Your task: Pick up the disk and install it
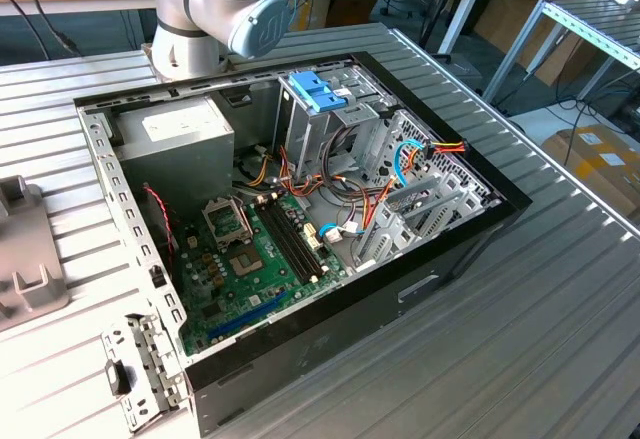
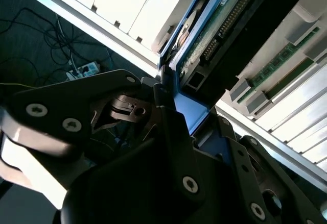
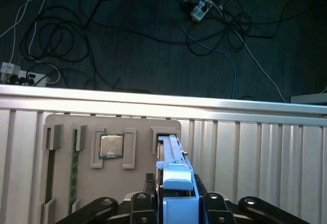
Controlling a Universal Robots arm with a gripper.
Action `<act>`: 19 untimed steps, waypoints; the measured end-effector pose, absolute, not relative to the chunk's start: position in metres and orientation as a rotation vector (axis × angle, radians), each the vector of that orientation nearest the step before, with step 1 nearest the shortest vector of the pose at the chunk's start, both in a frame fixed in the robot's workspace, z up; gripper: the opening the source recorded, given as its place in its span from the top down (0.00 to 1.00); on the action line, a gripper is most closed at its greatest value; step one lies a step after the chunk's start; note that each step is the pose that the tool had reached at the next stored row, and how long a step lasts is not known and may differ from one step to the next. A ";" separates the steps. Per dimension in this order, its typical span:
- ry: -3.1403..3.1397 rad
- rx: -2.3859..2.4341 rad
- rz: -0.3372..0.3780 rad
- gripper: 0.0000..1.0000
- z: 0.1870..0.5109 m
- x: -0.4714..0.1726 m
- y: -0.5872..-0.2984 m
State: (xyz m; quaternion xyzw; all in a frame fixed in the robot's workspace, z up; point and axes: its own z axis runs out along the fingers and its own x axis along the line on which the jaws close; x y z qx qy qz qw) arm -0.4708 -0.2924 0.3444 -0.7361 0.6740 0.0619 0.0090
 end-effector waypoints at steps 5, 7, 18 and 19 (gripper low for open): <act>2.096 -2.308 0.193 0.63 0.344 -0.471 -0.292; 2.096 -2.308 0.193 0.63 0.344 -0.471 -0.292; 2.096 -2.308 0.193 0.63 0.351 -0.471 -0.292; 2.096 -2.308 0.193 0.63 0.352 -0.471 -0.292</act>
